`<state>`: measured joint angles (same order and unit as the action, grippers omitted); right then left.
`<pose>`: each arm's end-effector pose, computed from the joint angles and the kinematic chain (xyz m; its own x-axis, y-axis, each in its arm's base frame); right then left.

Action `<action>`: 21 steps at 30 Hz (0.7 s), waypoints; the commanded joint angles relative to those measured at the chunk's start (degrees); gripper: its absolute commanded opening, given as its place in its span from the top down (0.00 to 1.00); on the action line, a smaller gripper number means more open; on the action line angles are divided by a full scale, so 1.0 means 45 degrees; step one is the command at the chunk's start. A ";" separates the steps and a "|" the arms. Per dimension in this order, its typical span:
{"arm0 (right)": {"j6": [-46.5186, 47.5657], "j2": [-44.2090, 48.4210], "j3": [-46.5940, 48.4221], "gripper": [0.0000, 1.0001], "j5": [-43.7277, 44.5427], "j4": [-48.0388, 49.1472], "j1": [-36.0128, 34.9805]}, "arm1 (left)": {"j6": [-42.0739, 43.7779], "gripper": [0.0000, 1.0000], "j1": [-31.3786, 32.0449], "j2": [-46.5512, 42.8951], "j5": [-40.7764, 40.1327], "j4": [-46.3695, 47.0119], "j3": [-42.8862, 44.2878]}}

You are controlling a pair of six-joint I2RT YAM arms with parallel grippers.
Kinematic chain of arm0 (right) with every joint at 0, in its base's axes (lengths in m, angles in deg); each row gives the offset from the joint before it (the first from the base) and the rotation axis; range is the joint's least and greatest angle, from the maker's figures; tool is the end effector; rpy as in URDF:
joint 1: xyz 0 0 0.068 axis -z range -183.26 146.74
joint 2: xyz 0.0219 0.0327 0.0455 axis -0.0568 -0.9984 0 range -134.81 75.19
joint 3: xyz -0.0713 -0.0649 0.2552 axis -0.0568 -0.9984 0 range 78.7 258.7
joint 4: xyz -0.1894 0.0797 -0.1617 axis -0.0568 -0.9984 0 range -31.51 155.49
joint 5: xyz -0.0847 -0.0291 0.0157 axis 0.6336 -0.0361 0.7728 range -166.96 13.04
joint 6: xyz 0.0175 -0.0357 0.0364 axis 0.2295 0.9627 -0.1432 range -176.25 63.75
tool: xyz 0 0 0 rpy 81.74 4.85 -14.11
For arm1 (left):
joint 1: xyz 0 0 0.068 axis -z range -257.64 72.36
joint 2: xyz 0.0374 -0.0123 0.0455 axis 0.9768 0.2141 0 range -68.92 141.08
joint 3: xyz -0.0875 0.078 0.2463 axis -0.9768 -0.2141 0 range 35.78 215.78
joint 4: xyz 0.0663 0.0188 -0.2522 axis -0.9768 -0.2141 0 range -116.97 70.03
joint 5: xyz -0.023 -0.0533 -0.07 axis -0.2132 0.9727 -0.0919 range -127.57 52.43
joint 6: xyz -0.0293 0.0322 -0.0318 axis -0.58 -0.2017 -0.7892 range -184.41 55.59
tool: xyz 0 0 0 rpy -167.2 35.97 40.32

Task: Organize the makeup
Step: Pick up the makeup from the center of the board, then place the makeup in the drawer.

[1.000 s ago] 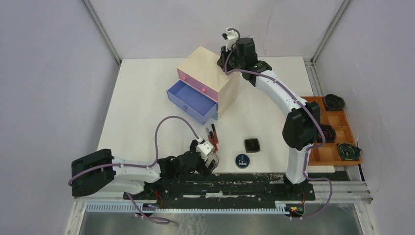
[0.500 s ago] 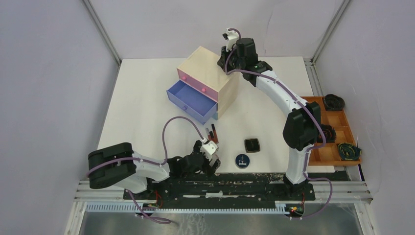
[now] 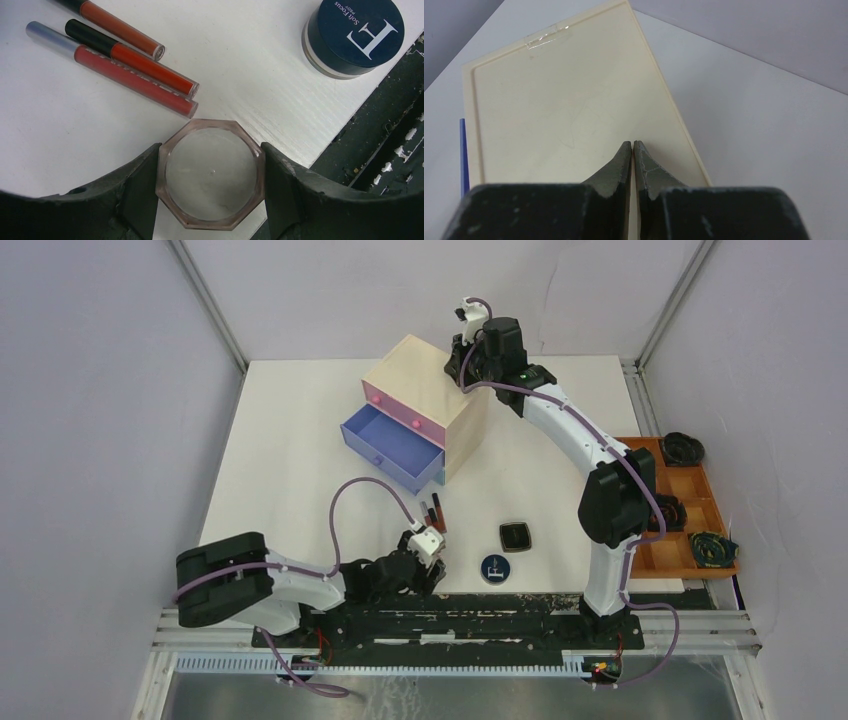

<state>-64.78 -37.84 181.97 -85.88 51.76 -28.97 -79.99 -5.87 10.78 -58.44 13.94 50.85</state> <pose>0.4256 0.2111 0.3305 -0.4380 -0.0482 -0.8977 -0.4972 0.8449 0.1973 0.0822 -0.2090 0.1227 -0.3664 0.3108 -0.8770 0.7197 0.6920 -0.0555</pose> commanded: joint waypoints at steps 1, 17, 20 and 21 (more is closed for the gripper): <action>0.0422 -0.1861 -0.1572 0.88 0.1301 -0.6366 0.0425 | -0.0699 0.97 0.0054 -0.1160 0.0154 -0.1875 0.0545; 0.0339 -0.1826 -0.1655 0.88 0.0901 -0.6134 0.0431 | 0.2441 0.97 -0.2659 -0.6700 -0.1452 -0.8692 0.5922; 0.0307 -0.1803 -0.1661 0.89 0.0832 -0.6132 0.0432 | 0.2757 0.97 -0.4949 -0.6628 0.0053 -0.8121 0.6097; 0.0314 -0.1799 -0.1659 0.89 0.0815 -0.6128 0.0440 | 0.2843 0.97 -0.5628 -0.6458 0.0592 -0.7924 0.6145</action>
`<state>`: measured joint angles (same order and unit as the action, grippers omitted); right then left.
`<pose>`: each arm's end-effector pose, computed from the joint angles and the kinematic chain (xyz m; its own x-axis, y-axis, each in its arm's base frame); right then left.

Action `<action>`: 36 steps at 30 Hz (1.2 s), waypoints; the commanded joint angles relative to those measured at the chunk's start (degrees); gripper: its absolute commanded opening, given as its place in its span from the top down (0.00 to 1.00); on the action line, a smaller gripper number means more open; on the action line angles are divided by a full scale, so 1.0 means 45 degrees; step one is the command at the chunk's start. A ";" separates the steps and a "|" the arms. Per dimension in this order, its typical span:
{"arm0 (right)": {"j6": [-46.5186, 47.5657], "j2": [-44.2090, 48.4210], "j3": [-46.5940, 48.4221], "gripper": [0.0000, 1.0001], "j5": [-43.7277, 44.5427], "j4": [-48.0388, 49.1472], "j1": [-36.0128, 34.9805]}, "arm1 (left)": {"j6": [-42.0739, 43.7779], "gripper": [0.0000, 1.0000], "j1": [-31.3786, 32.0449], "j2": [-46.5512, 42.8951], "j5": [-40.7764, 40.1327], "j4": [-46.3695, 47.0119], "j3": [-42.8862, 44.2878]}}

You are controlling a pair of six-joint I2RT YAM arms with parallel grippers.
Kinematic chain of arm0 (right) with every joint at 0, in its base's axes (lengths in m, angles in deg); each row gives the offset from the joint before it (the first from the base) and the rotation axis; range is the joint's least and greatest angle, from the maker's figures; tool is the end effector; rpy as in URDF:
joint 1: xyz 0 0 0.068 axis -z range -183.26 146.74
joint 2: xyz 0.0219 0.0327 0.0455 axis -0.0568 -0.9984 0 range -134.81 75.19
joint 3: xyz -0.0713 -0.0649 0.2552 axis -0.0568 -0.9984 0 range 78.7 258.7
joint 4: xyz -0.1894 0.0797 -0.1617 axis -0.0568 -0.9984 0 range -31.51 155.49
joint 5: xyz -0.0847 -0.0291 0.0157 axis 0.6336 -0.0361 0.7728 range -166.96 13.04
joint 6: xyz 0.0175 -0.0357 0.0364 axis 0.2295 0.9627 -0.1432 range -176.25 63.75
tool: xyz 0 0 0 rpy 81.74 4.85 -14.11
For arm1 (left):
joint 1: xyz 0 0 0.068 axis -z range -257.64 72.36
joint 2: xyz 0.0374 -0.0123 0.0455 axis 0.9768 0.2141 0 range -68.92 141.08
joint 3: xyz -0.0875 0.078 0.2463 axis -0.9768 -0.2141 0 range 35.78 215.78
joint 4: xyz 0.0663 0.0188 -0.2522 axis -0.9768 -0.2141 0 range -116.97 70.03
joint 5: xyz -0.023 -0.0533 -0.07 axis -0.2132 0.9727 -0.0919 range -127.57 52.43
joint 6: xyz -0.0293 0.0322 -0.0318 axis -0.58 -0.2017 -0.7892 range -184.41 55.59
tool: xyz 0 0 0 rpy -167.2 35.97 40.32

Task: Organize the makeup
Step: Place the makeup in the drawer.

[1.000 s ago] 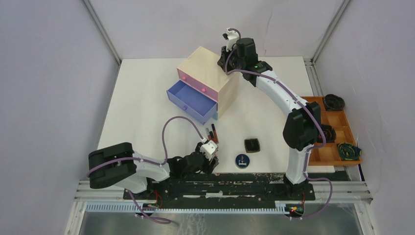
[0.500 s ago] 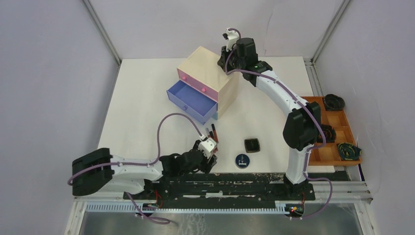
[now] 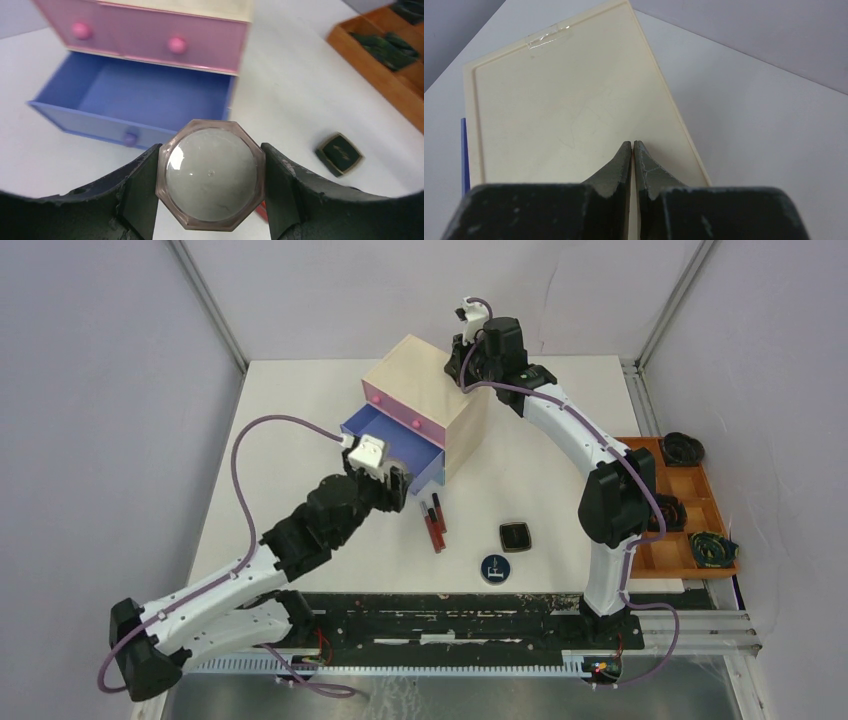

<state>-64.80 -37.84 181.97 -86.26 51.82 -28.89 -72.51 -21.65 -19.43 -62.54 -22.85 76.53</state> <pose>0.4258 0.2107 0.3306 -0.4382 -0.0474 -0.8977 -0.5010 0.8420 0.2001 0.1266 -0.1607 0.3148 -0.1847 0.0456 -0.9817 0.4992 0.8648 -0.0537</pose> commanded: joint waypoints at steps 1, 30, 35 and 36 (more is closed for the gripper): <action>0.0319 -0.1772 -0.1663 0.89 0.0878 -0.6144 0.0414 | 0.1285 0.97 -0.2846 0.0508 0.1894 0.0422 0.0541; 0.0463 -0.1733 -0.1699 0.89 0.0880 -0.6161 0.0407 | 0.3477 0.97 -0.6242 0.4993 0.3960 0.7437 0.0618; 0.0513 -0.1761 -0.1658 0.89 0.0895 -0.6200 0.0413 | 0.3313 0.97 -0.6559 0.5664 0.4176 0.8145 0.0371; 0.0512 -0.1789 -0.1658 0.89 0.0895 -0.6205 0.0420 | 0.3307 0.97 -0.6604 0.5779 0.4154 0.8298 0.0328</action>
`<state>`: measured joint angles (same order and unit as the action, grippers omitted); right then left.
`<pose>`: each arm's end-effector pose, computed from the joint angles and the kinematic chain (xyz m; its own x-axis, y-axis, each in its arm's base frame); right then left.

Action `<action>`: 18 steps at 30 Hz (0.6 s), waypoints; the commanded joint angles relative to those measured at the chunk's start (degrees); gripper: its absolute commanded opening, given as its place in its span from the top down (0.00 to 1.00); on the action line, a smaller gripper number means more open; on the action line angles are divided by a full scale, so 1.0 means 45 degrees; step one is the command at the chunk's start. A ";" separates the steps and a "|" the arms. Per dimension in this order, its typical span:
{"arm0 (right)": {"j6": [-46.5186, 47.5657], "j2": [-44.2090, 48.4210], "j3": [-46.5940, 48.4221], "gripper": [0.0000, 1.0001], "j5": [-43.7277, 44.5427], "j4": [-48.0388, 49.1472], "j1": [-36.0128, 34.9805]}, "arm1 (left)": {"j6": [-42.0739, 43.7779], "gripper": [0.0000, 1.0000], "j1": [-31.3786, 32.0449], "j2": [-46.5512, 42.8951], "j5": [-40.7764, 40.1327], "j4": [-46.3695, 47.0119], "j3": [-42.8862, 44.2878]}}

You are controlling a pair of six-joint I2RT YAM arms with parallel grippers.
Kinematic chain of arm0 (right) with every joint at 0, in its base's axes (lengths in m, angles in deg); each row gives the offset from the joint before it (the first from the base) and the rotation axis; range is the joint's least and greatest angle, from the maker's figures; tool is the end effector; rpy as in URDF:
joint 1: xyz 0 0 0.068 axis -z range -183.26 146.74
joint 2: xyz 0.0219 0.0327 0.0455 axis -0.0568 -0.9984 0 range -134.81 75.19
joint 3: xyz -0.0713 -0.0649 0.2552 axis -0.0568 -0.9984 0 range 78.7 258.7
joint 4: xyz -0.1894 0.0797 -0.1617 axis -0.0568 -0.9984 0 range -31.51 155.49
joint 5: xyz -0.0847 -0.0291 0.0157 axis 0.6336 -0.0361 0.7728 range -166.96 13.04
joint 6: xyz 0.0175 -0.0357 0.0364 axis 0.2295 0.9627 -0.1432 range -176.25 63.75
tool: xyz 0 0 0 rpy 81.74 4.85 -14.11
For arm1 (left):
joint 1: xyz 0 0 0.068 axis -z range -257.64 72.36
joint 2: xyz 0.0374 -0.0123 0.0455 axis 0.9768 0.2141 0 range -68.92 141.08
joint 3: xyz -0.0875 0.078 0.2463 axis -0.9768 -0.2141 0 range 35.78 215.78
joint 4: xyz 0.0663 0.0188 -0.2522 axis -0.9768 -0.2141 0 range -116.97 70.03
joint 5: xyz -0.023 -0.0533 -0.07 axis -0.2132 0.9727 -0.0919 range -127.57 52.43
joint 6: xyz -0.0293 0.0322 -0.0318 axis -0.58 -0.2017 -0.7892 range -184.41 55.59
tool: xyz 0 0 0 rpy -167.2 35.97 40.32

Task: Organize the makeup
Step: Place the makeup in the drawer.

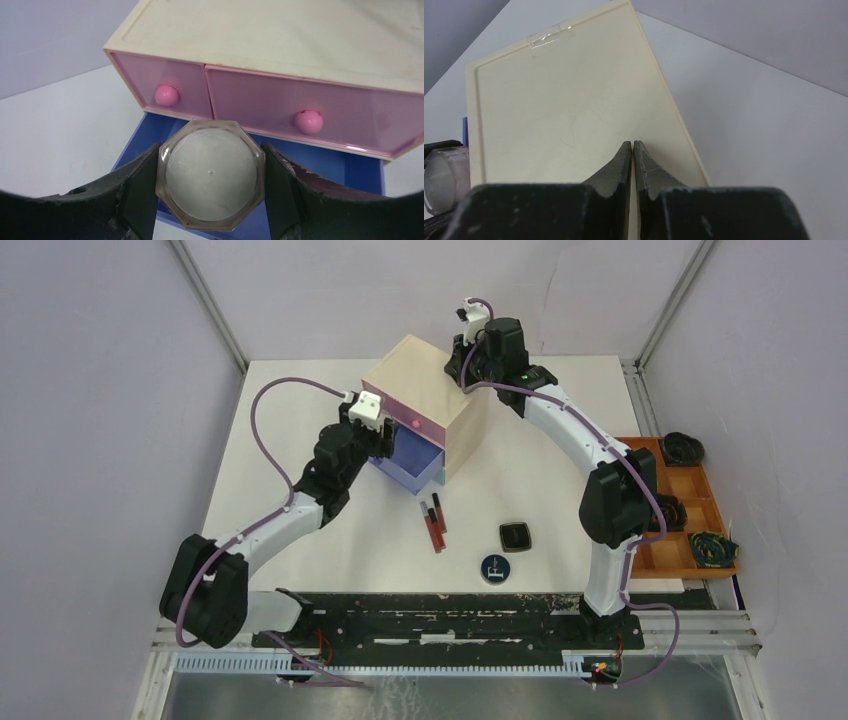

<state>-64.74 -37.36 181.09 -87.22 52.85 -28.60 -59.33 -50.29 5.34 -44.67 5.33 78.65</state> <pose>0.4252 0.2084 0.3308 -0.4308 -0.0432 -0.9014 -0.5116 0.8345 0.2045 0.2663 -0.1328 0.2796 -0.0630 0.1317 -0.9893 0.3537 0.9298 0.1012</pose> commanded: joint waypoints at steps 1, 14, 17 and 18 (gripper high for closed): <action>0.0510 -0.1909 -0.1464 0.89 0.1109 -0.6451 0.0348 | 0.0370 0.97 -0.0300 0.0393 0.0192 0.2162 -0.0151; 0.0558 -0.2050 -0.1403 0.89 0.1170 -0.6411 0.0355 | 0.0298 0.94 -0.0890 0.1869 0.0287 0.0418 0.1251; 0.0558 -0.2094 -0.1425 0.89 0.1149 -0.6390 0.0368 | 0.0247 0.89 -0.0961 0.2219 0.0484 -0.0563 0.1872; 0.0559 -0.2102 -0.1435 0.89 0.1148 -0.6375 0.0362 | 0.0229 0.87 -0.0969 0.2266 0.0537 -0.0645 0.1925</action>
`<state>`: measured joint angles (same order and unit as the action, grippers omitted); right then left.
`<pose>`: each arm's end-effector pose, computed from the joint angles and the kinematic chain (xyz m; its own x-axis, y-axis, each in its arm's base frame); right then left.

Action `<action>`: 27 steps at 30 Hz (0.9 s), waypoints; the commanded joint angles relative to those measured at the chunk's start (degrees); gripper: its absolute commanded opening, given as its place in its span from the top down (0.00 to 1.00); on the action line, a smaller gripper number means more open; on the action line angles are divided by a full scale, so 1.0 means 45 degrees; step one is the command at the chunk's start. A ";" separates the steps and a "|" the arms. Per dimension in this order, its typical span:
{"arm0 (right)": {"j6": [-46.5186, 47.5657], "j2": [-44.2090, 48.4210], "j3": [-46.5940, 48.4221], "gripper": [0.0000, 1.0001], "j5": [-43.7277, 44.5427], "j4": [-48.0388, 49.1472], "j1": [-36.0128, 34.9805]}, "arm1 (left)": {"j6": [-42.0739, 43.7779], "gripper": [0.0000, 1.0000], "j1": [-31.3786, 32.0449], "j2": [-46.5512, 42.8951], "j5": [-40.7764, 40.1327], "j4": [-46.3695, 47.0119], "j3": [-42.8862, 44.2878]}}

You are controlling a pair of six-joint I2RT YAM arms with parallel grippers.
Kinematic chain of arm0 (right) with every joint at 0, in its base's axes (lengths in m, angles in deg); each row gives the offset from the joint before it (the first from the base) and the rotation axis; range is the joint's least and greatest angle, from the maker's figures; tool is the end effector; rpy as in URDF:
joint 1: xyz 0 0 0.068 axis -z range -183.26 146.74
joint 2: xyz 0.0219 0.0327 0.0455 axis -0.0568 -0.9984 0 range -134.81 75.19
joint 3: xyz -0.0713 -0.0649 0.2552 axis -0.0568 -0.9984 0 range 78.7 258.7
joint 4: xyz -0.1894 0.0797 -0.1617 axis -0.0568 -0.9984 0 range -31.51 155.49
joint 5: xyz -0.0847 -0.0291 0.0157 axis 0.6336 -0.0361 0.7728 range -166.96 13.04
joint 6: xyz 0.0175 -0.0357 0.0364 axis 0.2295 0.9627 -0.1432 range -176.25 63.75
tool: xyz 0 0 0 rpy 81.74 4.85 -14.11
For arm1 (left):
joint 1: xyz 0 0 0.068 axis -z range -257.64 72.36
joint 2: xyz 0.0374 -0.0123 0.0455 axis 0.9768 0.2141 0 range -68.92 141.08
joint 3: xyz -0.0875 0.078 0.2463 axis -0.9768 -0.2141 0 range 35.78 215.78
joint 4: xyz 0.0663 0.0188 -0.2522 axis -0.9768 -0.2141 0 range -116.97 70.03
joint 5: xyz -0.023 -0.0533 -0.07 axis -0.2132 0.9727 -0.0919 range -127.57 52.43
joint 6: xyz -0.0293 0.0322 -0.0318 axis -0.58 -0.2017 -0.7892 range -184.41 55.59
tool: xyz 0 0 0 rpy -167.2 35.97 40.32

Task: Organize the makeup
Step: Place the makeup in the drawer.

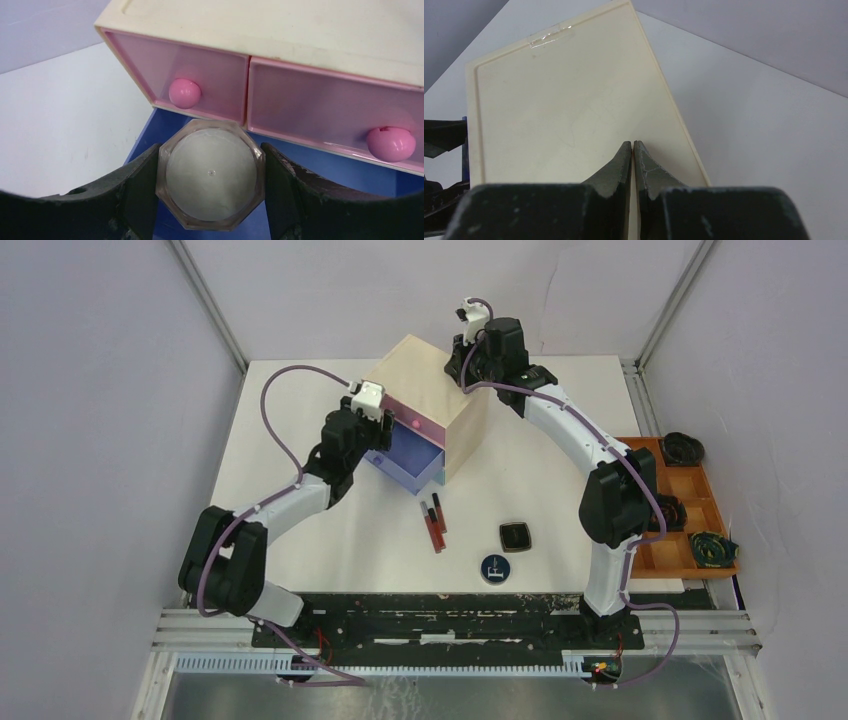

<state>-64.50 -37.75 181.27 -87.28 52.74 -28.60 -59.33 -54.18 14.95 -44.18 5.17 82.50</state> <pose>0.4265 0.2091 0.3287 -0.4333 -0.0489 -0.8999 -0.5131 0.8343 0.2017 0.3047 -0.1277 0.2530 -0.1641 0.1673 -0.9721 0.3080 0.9449 0.1106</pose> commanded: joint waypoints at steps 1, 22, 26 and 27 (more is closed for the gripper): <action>0.0505 -0.2013 -0.1492 0.89 0.1162 -0.6349 0.0373 | 0.0186 0.83 -0.0110 0.0133 0.0453 -0.0552 0.1081; 0.0536 -0.1925 -0.1640 0.89 0.1309 -0.6344 0.0363 | -0.0368 0.09 -0.0541 0.0031 -0.0036 -0.0517 0.1412; 0.0553 -0.1948 -0.1611 0.89 0.1318 -0.6346 0.0360 | -0.0563 0.09 -0.0538 -0.0450 0.0060 -0.0622 0.1241; 0.0560 -0.1973 -0.1607 0.89 0.1301 -0.6346 0.0376 | -0.0590 0.09 -0.0545 -0.0653 0.0114 -0.0736 0.1210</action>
<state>-64.39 -37.75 181.27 -87.26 52.74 -28.58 -59.44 -56.41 15.67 -43.88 1.04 86.21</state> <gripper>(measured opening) 0.113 0.913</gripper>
